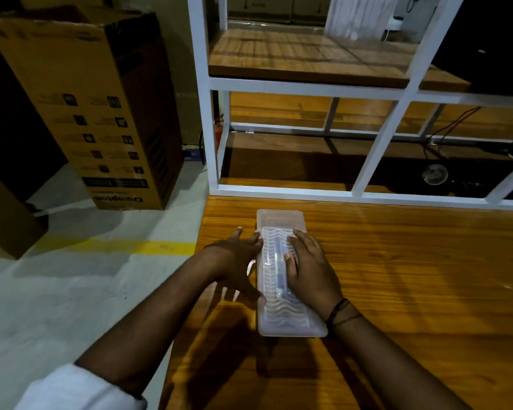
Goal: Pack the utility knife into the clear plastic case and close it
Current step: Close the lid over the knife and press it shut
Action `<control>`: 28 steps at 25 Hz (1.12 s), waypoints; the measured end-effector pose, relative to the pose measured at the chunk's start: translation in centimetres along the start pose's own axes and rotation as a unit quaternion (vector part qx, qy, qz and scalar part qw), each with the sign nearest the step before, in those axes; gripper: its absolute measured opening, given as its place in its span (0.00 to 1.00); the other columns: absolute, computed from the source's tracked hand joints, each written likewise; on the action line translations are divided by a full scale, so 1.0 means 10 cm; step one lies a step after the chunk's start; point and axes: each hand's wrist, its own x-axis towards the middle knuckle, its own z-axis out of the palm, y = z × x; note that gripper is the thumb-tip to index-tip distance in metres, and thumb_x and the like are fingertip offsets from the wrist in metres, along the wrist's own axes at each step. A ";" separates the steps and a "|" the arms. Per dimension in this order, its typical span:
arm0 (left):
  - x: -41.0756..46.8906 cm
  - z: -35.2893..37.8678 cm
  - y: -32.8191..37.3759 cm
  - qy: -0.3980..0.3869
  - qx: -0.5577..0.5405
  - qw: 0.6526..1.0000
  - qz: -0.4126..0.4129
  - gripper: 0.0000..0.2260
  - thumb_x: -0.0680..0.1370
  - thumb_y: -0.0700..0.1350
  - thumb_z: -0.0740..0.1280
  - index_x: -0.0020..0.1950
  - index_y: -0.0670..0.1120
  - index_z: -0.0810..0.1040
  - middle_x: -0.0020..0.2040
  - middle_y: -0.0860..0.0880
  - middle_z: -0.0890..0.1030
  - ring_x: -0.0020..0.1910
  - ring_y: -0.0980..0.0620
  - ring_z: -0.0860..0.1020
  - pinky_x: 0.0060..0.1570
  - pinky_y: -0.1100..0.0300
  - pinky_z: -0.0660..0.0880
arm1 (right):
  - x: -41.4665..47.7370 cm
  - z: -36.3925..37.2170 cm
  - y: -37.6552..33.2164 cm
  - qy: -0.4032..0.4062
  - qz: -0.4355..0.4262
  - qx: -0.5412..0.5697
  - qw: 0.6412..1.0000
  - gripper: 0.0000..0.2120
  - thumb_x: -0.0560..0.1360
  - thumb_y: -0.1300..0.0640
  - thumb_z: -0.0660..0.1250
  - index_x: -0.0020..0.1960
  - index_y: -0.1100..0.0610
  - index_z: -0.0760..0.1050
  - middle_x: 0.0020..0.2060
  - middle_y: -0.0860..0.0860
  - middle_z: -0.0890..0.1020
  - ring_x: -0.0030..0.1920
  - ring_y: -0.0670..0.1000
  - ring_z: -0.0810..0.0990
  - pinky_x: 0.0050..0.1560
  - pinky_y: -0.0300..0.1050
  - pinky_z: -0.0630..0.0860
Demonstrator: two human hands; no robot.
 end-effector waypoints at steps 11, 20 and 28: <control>0.16 -0.12 0.18 0.000 0.085 0.996 -0.038 0.58 0.71 0.52 0.81 0.84 0.51 0.40 0.85 0.49 0.42 0.83 0.39 0.37 0.81 0.37 0.48 | 0.06 -0.05 -0.06 0.140 -0.030 -0.042 0.989 0.03 0.74 0.59 0.65 0.47 0.57 0.76 0.45 0.54 0.78 0.47 0.55 0.76 0.45 0.51 0.78; 0.15 -0.04 0.16 -0.007 0.139 0.990 -0.011 0.63 0.66 0.60 0.81 0.85 0.46 0.41 0.85 0.46 0.41 0.83 0.40 0.38 0.81 0.39 0.47 | -0.12 -0.78 0.01 -0.292 -0.036 -0.075 0.953 0.40 0.70 0.37 0.74 0.77 0.46 0.66 0.81 0.45 0.58 0.80 0.50 0.59 0.75 0.45 0.63; 0.16 0.01 0.15 -0.016 0.145 0.989 -0.016 0.67 0.63 0.66 0.80 0.84 0.44 0.37 0.84 0.44 0.37 0.83 0.39 0.37 0.81 0.40 0.46 | -0.03 -0.90 -0.08 -0.390 -0.060 -0.125 0.910 0.55 0.65 0.46 0.82 0.82 0.46 0.52 0.83 0.47 0.45 0.82 0.50 0.46 0.79 0.45 0.54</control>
